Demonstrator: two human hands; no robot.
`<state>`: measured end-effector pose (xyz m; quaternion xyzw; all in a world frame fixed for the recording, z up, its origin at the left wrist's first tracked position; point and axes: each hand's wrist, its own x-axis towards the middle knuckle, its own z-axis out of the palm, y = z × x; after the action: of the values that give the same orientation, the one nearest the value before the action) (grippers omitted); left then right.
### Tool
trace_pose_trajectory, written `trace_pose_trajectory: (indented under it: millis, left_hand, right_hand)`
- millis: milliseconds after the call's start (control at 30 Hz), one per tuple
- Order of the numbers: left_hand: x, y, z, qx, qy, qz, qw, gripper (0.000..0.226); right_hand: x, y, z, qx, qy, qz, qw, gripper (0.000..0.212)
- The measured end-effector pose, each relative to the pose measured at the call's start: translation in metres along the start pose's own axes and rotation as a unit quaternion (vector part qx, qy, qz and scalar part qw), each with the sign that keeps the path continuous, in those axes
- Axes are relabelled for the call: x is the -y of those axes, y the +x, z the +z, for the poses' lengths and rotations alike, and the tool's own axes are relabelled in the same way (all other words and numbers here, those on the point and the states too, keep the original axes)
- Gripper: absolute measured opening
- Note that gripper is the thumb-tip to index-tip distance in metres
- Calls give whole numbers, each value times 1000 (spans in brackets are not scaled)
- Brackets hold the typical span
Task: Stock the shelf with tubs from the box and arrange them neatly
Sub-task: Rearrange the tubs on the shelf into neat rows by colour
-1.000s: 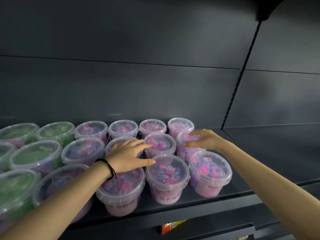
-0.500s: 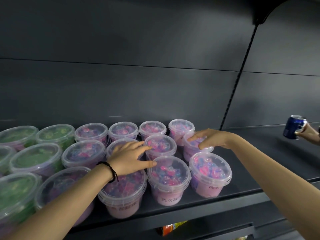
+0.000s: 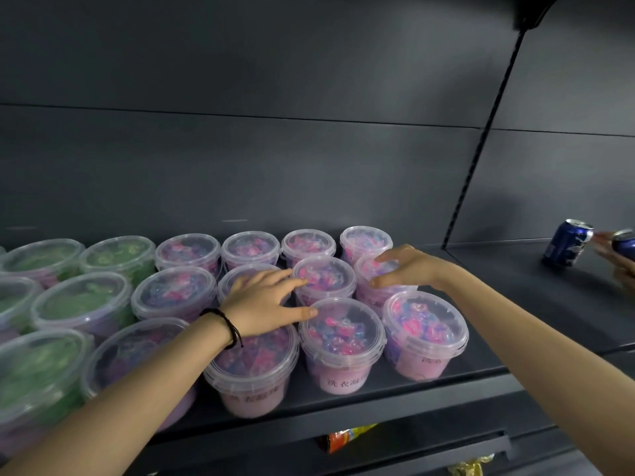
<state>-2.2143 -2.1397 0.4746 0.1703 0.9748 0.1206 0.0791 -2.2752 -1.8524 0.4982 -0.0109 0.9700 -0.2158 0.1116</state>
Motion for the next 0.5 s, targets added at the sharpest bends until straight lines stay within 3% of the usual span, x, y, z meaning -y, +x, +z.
trace_pose_trajectory:
  millis: [133, 233, 367, 500]
  left_hand:
    - [-4, -1, -3, 1, 7, -4, 1000, 77]
    - [-5, -2, -2, -1, 5, -7, 1000, 72]
    - [-4, -5, 0, -25, -21, -10, 999, 71]
    - [-10, -12, 5, -105, -34, 7, 994, 62]
  right_hand:
    - [-1, -2, -6, 44, 10, -29, 999, 64]
    - [-3, -5, -5, 50, 28, -45, 997, 62]
    - [-13, -20, 1, 6, 90, -62, 994, 54]
    - [-31, -55, 2, -36, 158, -110, 981, 40]
